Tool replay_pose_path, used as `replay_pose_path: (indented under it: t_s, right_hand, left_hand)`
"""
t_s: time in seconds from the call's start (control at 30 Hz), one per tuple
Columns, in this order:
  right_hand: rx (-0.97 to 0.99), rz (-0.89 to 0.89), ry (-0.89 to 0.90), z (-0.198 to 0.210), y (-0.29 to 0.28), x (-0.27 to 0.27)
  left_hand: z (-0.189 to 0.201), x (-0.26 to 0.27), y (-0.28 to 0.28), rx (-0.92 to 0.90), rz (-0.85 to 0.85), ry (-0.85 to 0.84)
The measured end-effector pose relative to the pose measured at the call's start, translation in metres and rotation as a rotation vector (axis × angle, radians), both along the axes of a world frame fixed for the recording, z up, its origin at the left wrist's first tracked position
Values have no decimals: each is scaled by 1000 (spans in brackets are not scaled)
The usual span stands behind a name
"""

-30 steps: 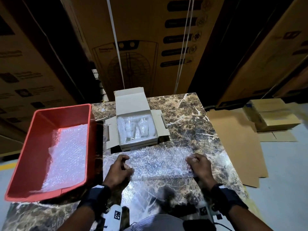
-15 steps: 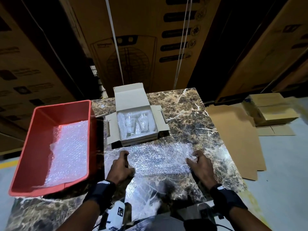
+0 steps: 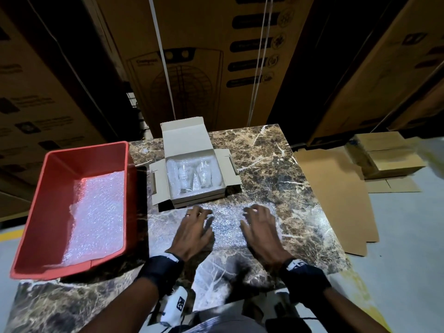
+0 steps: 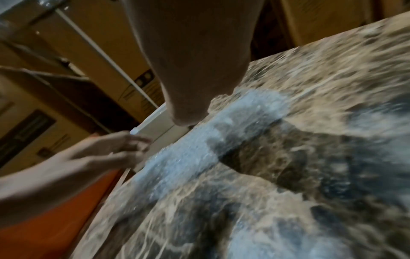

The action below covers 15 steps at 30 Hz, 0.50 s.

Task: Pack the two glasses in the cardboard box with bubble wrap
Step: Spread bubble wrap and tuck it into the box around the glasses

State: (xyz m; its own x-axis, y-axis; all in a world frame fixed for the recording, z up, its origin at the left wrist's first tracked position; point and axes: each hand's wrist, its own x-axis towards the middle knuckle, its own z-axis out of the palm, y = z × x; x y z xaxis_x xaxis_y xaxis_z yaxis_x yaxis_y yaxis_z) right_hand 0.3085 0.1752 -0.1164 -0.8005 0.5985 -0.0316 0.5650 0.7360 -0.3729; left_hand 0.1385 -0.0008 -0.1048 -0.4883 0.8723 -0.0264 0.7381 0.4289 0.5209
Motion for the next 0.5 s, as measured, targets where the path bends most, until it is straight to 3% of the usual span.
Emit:
replay_pose_path:
  t_s: [0.2, 0.5]
  right_hand:
    - [23, 273, -120, -30, -26, -30]
    - [89, 341, -153, -48, -19, -13]
  left_hand:
    - [-20, 16, 15, -216, -182, 75]
    - [-55, 23, -17, -320, -94, 151]
